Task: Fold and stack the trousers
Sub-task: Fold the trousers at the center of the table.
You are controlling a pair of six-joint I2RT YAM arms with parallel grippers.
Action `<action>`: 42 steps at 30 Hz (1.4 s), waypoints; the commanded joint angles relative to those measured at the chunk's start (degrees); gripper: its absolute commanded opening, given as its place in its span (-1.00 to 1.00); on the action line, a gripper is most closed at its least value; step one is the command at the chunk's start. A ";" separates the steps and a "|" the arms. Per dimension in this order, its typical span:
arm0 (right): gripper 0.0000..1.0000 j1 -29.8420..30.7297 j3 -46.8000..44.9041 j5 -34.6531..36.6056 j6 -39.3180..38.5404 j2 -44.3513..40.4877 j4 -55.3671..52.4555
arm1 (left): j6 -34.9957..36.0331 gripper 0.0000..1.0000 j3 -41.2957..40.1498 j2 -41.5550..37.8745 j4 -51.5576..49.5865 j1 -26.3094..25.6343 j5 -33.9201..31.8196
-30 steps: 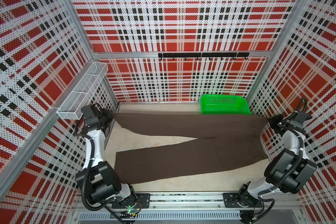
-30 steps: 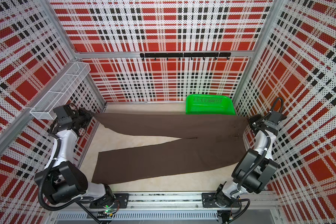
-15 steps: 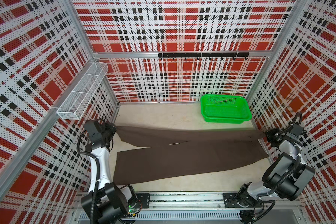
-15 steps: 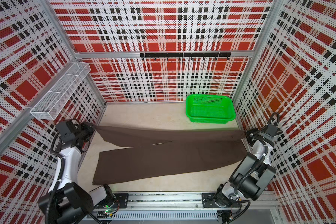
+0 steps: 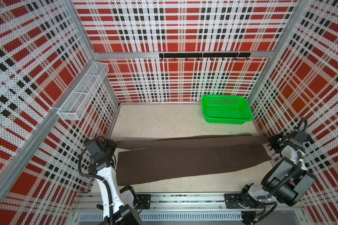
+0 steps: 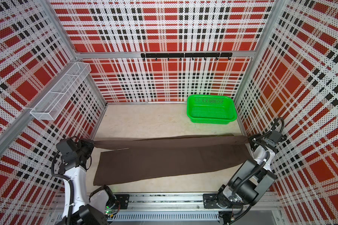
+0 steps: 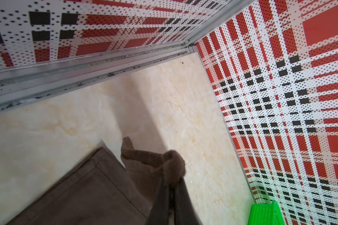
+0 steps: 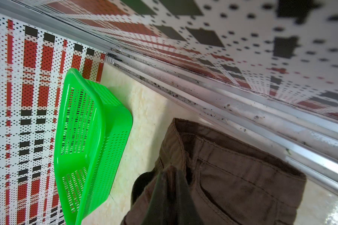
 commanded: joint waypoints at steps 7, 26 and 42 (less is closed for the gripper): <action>-1.00 -1.20 1.97 -1.77 4.21 1.70 4.17 | -4.60 -1.00 4.43 -0.03 1.76 1.51 -1.30; -1.00 -2.33 -4.72 -0.11 2.98 -0.48 5.00 | -3.56 -1.00 -5.25 -11.91 -3.19 2.35 -6.23; -1.00 -5.10 -10.07 4.78 0.87 -1.43 3.82 | -5.88 -1.00 -9.35 -15.01 -11.93 6.60 -12.80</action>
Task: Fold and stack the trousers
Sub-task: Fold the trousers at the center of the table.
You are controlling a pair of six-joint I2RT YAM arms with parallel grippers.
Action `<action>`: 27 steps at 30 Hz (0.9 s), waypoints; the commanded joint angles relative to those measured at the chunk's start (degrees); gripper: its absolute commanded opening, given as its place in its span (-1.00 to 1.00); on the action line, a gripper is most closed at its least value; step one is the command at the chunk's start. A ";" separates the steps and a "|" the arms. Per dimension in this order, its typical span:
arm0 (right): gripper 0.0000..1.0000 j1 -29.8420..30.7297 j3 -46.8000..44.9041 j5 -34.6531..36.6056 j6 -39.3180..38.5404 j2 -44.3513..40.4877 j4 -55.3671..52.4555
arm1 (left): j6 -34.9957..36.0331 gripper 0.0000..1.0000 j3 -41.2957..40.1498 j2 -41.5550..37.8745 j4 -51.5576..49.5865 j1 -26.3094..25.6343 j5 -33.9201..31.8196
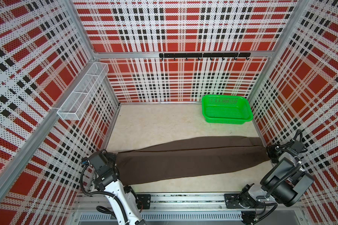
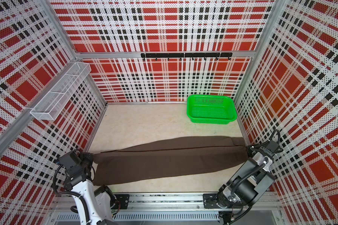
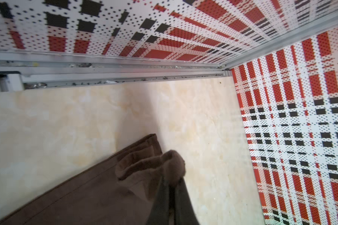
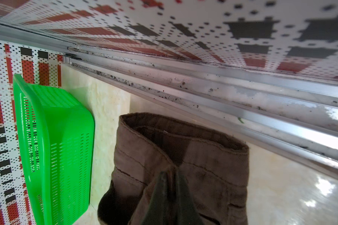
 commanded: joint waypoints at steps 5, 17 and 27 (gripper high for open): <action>-1.00 -1.31 0.64 6.09 -1.89 0.02 -1.18 | -2.12 -1.00 -3.68 -1.02 -3.87 2.52 -1.92; -0.95 -1.55 0.60 11.24 -3.55 2.09 -3.76 | -2.63 -1.00 -2.96 -1.55 -6.57 3.08 -3.78; -0.37 -1.61 1.35 13.92 -3.60 1.29 -6.05 | -2.91 -0.87 -2.88 -1.11 -6.88 3.01 -3.83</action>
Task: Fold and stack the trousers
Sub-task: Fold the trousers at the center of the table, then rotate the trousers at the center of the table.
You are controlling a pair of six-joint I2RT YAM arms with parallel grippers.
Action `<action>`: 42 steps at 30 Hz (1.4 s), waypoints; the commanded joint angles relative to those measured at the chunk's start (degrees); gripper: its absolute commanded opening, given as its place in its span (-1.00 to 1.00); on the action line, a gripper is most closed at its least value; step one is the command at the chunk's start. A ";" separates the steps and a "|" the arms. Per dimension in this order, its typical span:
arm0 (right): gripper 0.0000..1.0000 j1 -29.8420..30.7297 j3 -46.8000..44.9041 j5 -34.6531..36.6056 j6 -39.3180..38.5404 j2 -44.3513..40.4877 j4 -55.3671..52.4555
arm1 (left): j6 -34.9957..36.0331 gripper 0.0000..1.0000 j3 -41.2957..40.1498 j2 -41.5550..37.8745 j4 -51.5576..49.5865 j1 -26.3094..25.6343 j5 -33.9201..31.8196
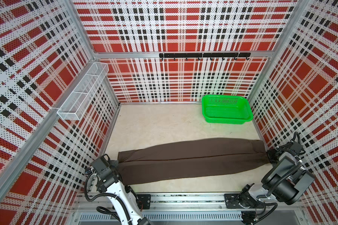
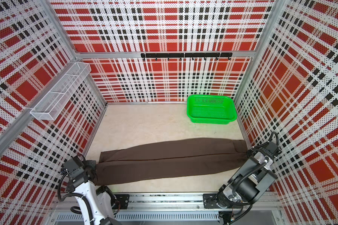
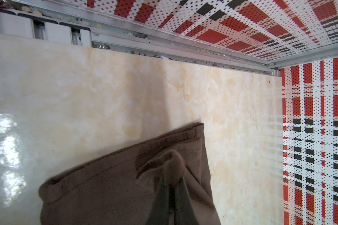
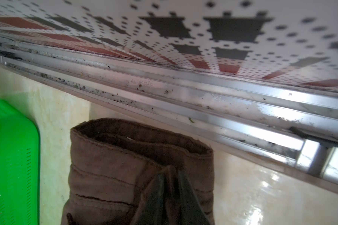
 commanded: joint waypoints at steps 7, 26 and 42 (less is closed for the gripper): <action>-0.07 -1.16 3.16 3.21 0.68 -3.51 -3.42 | 0.16 -0.24 2.98 0.27 -1.41 0.73 -1.08; -0.02 12.09 5.42 -1.28 7.92 -12.90 -7.89 | -6.98 -0.14 4.41 7.39 8.76 -8.90 6.30; -0.71 35.10 -0.63 0.13 5.42 -6.11 -5.58 | -14.72 -0.40 -2.71 23.81 21.31 -35.26 -7.92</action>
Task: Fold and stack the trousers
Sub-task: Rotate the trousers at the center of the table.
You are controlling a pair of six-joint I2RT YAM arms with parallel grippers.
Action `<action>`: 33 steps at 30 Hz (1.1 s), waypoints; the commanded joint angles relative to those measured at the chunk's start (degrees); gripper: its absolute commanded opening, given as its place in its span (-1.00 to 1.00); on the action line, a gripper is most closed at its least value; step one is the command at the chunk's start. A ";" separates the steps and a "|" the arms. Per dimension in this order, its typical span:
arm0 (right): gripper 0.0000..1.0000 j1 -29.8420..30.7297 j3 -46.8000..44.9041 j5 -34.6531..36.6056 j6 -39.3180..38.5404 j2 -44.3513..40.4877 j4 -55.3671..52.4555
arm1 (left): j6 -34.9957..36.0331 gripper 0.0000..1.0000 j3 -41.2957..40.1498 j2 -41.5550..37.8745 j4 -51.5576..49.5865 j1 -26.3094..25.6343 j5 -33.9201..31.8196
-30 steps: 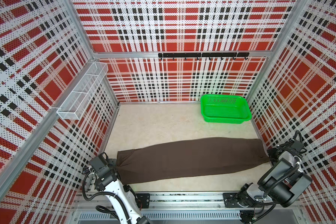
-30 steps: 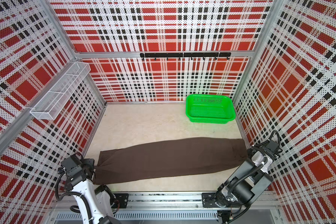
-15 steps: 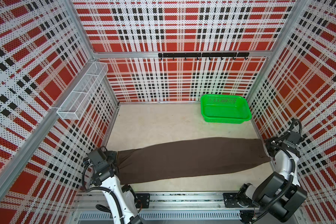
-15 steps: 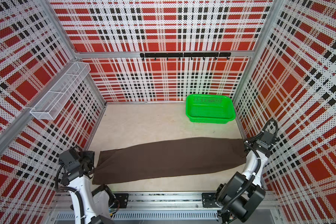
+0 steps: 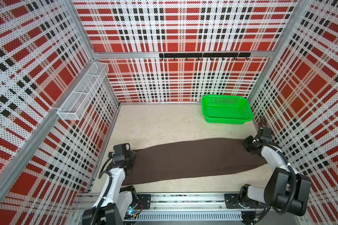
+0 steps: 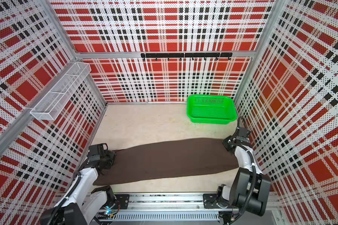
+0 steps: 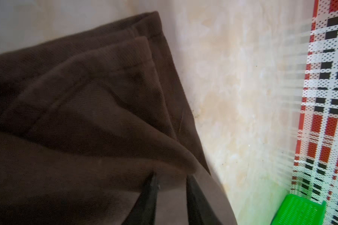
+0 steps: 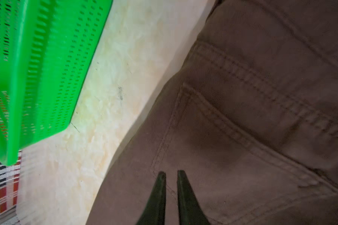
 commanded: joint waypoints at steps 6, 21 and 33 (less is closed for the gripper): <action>-0.77 3.41 -3.11 1.48 -2.32 3.33 1.55 | -1.86 -0.50 0.15 9.95 6.59 -7.22 -9.19; -0.72 -0.10 -0.63 6.41 -0.93 7.06 -0.60 | 7.25 -0.64 19.01 39.01 12.47 -13.27 -10.60; -0.68 -4.66 -2.44 6.11 -2.32 2.71 -0.02 | 17.43 -0.61 43.59 55.30 7.62 -15.29 -4.39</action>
